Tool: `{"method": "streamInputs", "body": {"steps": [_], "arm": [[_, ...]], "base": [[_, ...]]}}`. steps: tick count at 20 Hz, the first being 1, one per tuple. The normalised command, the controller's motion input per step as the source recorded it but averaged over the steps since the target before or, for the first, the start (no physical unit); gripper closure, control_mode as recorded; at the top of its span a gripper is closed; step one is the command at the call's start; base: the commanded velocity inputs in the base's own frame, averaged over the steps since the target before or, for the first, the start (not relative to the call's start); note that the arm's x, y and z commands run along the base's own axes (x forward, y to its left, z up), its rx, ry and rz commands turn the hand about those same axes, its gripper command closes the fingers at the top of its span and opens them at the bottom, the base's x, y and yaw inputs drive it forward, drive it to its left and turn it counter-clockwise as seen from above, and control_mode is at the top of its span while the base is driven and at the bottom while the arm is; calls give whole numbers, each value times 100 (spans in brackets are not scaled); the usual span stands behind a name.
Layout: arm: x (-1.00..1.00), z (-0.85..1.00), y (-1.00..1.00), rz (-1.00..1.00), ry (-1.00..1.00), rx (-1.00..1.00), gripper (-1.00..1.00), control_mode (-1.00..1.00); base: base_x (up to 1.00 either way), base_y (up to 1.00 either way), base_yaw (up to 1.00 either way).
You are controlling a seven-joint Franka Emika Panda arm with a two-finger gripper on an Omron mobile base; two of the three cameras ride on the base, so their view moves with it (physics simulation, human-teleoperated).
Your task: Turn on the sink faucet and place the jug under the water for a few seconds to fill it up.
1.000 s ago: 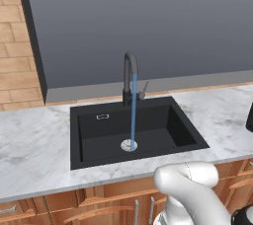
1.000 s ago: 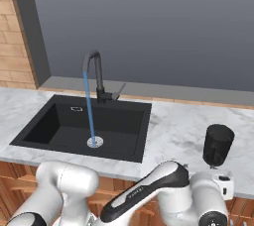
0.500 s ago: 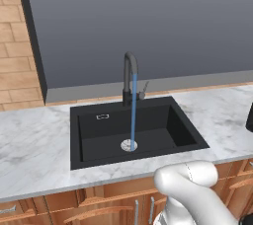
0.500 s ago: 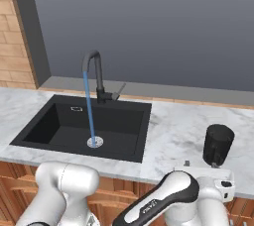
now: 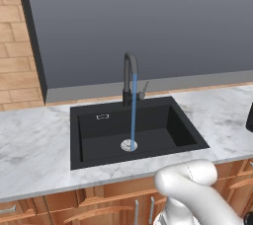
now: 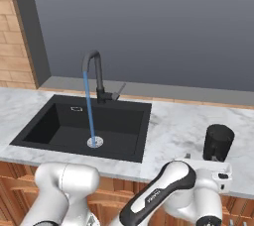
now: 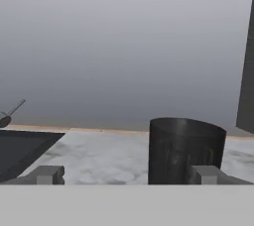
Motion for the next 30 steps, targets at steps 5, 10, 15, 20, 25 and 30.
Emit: {"method": "streamInputs", "body": {"steps": [5, 10, 15, 20, 25, 30], "arm": [[36, -3, -22, -7, 8, 0, -100, -100], [28, -15, -31, -6, 6, 0, -100, -100], [27, -20, -24, -6, 7, 0, -100, -100], [21, -26, -30, -7, 6, 0, -100, -100], [15, -20, -13, -6, 4, 0, -100, -100], [13, -6, 0, -6, 2, 0, -100, -100]], "base": [[0, 0, 0], [0, 0, 0], [0, 0, 0], [0, 0, 0], [0, 0, 0], [0, 0, 0]]}}
